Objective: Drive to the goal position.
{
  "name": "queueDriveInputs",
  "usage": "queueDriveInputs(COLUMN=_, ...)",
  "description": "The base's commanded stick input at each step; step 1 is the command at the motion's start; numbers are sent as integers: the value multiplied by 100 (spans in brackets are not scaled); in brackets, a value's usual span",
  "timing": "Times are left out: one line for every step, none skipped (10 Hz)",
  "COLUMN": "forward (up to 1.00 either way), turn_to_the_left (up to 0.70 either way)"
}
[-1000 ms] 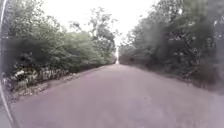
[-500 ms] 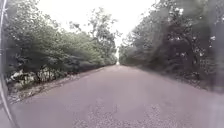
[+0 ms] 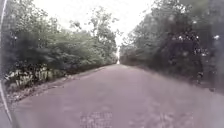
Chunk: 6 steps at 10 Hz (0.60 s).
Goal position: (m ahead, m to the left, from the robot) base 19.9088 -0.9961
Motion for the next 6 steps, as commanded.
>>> queueDriveInputs(forward=70, turn_to_the_left=0)
queueDriveInputs(forward=70, turn_to_the_left=0)
queueDriveInputs(forward=70, turn_to_the_left=0)
queueDriveInputs(forward=70, turn_to_the_left=0)
queueDriveInputs(forward=70, turn_to_the_left=0)
queueDriveInputs(forward=70, turn_to_the_left=0)
